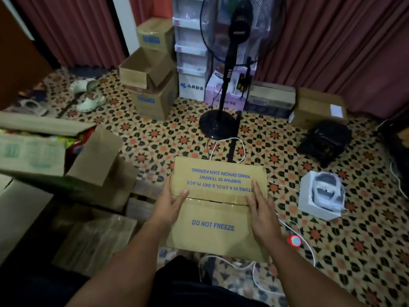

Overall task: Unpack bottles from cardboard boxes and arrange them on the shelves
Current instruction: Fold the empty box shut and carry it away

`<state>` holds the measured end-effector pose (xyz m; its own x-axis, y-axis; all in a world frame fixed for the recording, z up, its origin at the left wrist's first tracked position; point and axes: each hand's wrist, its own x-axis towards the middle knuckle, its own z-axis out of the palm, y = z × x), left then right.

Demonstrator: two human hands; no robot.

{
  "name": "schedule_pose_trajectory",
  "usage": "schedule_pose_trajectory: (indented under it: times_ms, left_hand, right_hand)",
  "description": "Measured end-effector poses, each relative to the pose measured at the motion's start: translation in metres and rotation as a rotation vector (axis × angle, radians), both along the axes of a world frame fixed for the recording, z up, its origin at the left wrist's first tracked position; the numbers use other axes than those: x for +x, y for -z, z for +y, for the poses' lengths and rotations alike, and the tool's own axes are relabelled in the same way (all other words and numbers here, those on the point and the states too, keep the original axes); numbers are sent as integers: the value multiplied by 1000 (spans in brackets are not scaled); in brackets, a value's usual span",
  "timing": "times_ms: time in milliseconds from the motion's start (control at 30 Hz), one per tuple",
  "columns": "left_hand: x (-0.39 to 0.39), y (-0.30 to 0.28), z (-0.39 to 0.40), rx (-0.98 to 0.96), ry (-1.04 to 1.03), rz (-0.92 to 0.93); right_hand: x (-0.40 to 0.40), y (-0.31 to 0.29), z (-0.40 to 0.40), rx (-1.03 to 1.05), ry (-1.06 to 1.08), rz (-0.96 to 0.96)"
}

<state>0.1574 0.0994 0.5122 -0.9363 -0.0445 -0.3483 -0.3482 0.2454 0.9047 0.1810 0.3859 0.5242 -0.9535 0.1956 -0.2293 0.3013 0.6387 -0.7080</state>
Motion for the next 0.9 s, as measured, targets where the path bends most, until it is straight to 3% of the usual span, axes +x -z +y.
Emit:
schedule_pose_trajectory:
  times_ms: [433,600,900]
  left_hand:
    - [-240,-2,-14,5,-47,-15]
    - [-334,8,-9,43,-233,-10]
    - [-407,0,-28,9,-631,-34]
  right_hand:
    - [-257,7,-11,71,-60,-25]
    - [-401,12,-10,113,-212,-40]
    - [-581,2,-70,74,-617,-17]
